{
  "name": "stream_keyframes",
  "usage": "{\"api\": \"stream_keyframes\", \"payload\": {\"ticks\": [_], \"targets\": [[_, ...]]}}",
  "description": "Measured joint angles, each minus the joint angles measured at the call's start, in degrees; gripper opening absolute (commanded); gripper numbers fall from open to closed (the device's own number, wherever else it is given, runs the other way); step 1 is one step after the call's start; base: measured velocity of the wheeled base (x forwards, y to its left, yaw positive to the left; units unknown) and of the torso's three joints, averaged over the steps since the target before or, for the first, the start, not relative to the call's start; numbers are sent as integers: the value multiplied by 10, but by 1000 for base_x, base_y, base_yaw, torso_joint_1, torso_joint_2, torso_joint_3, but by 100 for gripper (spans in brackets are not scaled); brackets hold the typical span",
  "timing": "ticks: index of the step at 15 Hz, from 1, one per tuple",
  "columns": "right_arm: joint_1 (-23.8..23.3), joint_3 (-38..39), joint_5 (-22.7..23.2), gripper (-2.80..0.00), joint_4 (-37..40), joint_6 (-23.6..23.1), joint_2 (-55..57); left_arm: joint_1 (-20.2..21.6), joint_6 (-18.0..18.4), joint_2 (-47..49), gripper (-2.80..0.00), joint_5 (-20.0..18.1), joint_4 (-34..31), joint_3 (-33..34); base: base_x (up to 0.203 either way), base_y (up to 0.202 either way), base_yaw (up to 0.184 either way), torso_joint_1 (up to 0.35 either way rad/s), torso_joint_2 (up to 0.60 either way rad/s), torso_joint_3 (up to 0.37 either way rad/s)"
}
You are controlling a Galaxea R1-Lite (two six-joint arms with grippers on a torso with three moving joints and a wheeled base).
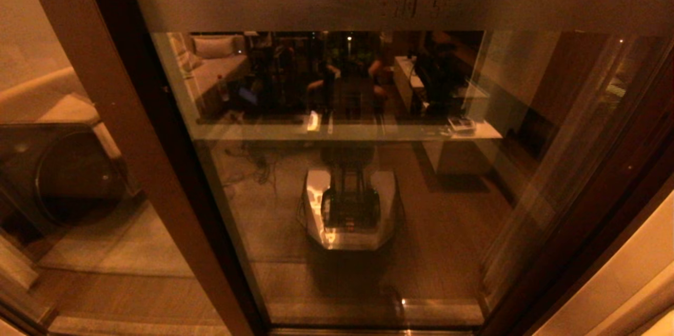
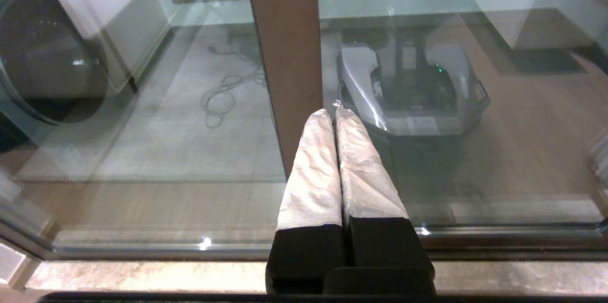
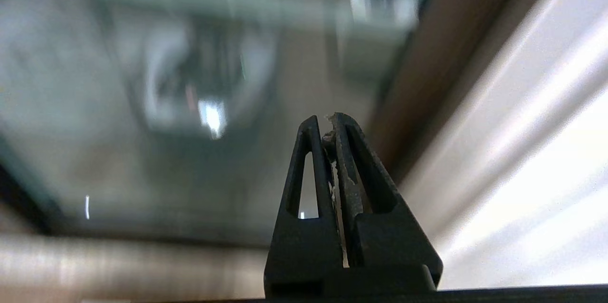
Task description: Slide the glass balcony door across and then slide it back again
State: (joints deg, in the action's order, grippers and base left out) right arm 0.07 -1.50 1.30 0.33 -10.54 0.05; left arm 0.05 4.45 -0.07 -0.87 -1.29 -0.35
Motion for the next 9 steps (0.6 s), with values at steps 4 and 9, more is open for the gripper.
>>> {"api": "stream_keyframes", "payload": {"ticks": [4, 9], "targets": [[0, 13, 6, -280, -5, 46, 0, 0, 0, 0, -280, 0, 0, 0, 0, 0, 0, 0, 0, 0], [0, 15, 5, -280, -4, 57, 0, 0, 0, 0, -280, 0, 0, 0, 0, 0, 0, 0, 0, 0]]}}
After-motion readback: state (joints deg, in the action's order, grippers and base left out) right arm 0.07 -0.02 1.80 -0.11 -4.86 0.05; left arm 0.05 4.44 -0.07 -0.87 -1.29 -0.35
